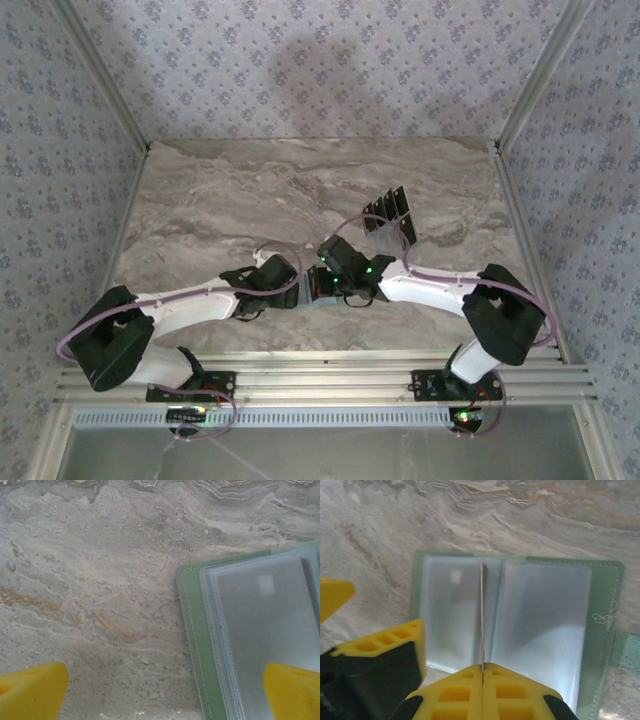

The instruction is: Put the credit cards into the card holder

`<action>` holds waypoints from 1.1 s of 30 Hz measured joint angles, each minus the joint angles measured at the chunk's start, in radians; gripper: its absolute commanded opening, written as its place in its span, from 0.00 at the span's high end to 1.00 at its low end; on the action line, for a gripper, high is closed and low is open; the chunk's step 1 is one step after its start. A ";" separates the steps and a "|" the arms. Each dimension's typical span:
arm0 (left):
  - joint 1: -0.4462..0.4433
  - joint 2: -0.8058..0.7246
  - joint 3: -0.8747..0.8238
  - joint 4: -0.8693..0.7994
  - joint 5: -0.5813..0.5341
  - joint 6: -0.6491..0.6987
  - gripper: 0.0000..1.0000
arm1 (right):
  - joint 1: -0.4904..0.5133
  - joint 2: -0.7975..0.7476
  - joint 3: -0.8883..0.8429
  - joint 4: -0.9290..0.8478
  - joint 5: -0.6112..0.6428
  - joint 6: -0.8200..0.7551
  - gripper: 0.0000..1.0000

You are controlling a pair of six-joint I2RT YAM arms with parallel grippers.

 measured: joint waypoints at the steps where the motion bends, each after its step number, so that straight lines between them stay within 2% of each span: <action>1: 0.000 0.002 0.000 0.001 0.000 0.000 0.00 | 0.000 0.002 -0.013 0.009 0.004 0.006 1.00; 12: 0.000 0.039 -0.006 0.027 0.000 -0.002 0.00 | -0.008 0.000 -0.089 0.105 0.019 0.047 1.00; 26: 0.000 -0.006 -0.068 0.051 -0.011 -0.046 0.00 | -0.016 -0.002 -0.131 0.157 0.022 0.068 1.00; 33: 0.000 -0.016 -0.079 0.054 -0.016 -0.057 0.00 | -0.038 -0.022 -0.143 0.198 -0.019 0.060 1.00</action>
